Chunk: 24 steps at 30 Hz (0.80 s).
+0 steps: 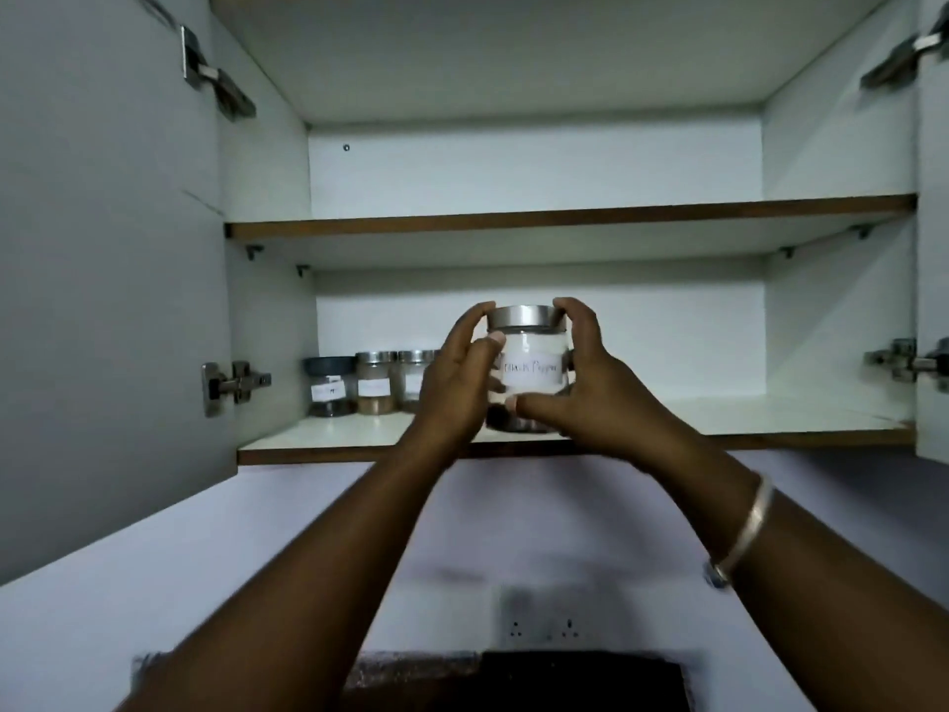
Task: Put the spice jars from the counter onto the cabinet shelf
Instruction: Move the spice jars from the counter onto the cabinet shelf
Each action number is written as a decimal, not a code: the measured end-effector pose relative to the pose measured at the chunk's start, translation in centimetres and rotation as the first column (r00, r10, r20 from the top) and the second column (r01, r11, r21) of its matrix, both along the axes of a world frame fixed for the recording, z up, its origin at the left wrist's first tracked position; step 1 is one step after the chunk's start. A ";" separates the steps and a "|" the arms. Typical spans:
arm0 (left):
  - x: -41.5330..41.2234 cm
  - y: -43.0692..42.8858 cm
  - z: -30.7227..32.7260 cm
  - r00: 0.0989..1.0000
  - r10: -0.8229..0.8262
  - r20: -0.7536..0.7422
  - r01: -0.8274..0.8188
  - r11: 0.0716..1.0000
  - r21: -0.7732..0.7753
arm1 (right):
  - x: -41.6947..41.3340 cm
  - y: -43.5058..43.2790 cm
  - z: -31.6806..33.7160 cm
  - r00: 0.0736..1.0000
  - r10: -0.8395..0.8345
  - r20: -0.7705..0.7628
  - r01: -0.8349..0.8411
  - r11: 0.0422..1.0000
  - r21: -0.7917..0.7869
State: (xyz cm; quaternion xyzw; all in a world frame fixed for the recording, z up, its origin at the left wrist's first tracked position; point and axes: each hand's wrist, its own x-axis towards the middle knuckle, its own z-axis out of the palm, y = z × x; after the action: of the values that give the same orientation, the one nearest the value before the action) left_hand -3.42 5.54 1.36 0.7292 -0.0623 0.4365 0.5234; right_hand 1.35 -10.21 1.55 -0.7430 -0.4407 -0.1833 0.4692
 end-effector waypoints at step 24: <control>10.3 12.5 -4.4 0.673 0.686 -0.277 -0.323 0.609 0.724 | 24.5 16.9 0.0 0.950 -0.307 -0.057 0.266 0.891 -0.368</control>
State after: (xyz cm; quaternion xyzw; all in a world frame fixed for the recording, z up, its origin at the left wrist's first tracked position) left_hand 6.87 18.09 -3.02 0.9332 0.1634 0.3057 0.0952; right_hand 25.85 6.66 1.58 -0.8815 -0.3246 -0.1252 0.3192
